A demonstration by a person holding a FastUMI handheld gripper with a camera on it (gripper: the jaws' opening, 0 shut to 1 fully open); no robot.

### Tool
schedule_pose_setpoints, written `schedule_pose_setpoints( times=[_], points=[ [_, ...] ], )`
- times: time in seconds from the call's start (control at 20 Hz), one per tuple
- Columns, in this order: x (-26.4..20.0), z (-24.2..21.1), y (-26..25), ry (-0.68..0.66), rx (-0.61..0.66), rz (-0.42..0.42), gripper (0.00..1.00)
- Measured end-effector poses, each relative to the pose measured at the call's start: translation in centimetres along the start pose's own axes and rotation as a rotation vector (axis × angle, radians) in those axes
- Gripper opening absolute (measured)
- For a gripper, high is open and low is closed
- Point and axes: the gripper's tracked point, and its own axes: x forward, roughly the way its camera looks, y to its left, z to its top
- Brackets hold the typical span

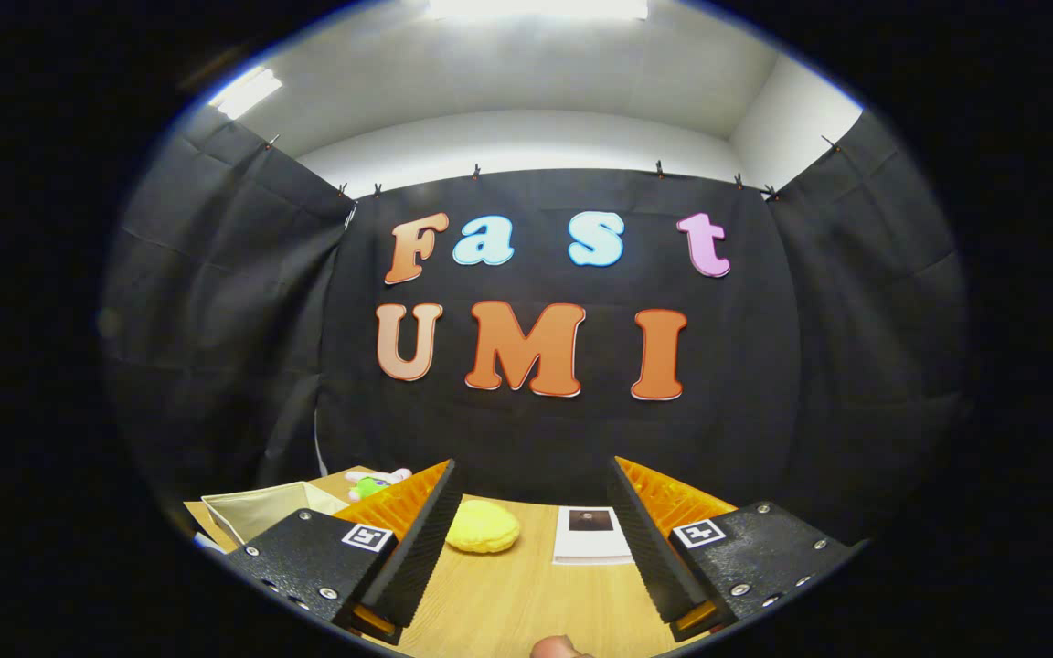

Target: Open the storage box then place both shoes into the box .Put the left shoe in first, then the right shoe, with the right side of both shoes facing outward in a uniform manner.

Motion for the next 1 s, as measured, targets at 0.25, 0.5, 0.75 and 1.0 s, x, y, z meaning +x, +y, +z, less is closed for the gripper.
schedule_pose_setpoints(
  times=[0.25, 0.5, 0.75, 1.0],
  points=[
    [-1.5, 1.1, -2.8, -0.060, -0.007, -0.069, 0.96],
    [-2.5, 1.8, -4.7, -0.094, -0.018, -0.107, 0.97],
    [-3.2, 3.1, -5.1, -0.132, -0.015, -0.122, 0.97],
    [-3.5, 3.5, -5.3, -0.151, -0.009, -0.133, 0.97]
  ],
)
